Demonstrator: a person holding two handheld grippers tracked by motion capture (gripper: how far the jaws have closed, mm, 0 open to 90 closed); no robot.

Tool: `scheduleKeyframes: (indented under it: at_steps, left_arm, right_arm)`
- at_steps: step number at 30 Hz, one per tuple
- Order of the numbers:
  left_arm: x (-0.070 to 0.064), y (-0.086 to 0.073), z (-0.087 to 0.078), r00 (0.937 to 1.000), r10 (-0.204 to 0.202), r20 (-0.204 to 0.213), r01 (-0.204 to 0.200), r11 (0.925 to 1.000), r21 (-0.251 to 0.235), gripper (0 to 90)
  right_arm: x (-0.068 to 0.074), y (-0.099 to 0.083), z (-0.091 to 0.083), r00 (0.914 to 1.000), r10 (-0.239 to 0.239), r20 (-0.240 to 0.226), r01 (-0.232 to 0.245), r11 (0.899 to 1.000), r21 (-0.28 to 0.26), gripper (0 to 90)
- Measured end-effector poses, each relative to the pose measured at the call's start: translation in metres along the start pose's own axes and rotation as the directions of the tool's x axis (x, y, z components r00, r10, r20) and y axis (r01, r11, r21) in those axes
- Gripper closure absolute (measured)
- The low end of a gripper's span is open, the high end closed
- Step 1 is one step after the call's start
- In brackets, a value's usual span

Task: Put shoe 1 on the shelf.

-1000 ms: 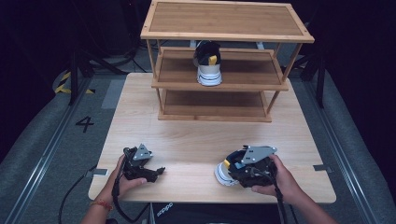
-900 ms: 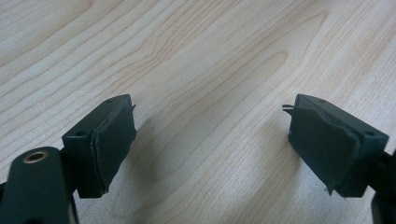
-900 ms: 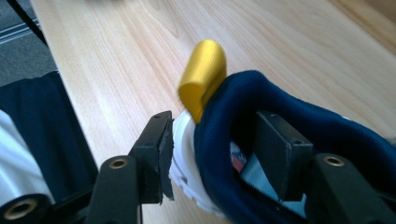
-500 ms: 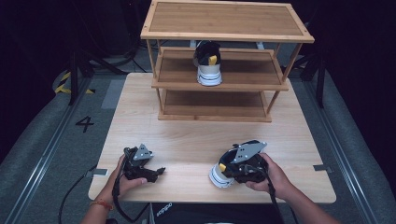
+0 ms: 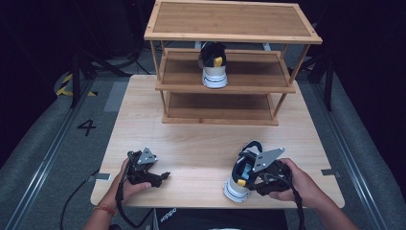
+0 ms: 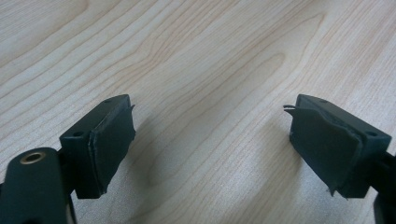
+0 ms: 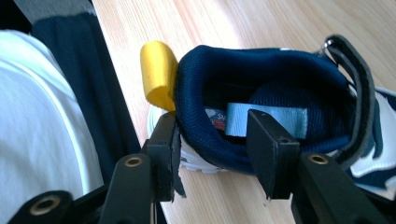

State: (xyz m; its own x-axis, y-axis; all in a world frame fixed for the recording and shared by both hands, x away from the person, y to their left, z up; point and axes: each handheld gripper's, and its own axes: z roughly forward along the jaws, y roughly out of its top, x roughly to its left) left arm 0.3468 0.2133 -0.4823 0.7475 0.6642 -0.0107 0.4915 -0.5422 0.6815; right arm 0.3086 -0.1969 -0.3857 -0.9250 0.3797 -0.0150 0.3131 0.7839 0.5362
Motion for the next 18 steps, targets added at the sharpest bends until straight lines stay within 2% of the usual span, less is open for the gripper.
scheduleKeyframes:
  at_steps: [4,6,9,12,16,18]
  left_arm:
    - [0.000,0.000,0.000,1.0000,0.000,0.001,0.000,1.0000,0.001,14.4]
    - [0.000,0.000,0.000,1.0000,-0.001,-0.001,0.001,1.0000,0.000,14.4]
    - [0.000,0.000,0.000,1.0000,0.000,0.001,0.000,1.0000,0.001,14.4]
    - [0.000,0.000,0.000,1.0000,0.000,-0.003,0.000,1.0000,0.000,14.4]
    - [0.000,0.000,0.001,1.0000,-0.004,0.001,0.004,1.0000,-0.002,14.2]
    - [0.000,0.000,0.001,1.0000,-0.003,0.000,0.003,1.0000,-0.002,14.2]
  right_arm:
    - [0.000,-0.001,-0.005,0.9995,-0.032,0.009,0.032,0.999,0.032,57.0]
    - [-0.001,-0.003,-0.006,0.9995,-0.030,0.005,0.030,0.999,0.035,56.7]
    - [-0.009,-0.008,-0.011,0.9989,-0.003,0.047,0.001,0.999,0.036,55.5]
    - [-0.013,-0.013,-0.014,0.9955,-0.001,0.095,-0.004,0.999,0.051,52.9]
    - [-0.015,-0.013,-0.016,0.9962,0.023,0.084,-0.025,0.999,0.023,40.1]
    - [-0.014,-0.010,-0.015,0.9969,0.049,0.062,-0.050,0.999,0.004,38.0]
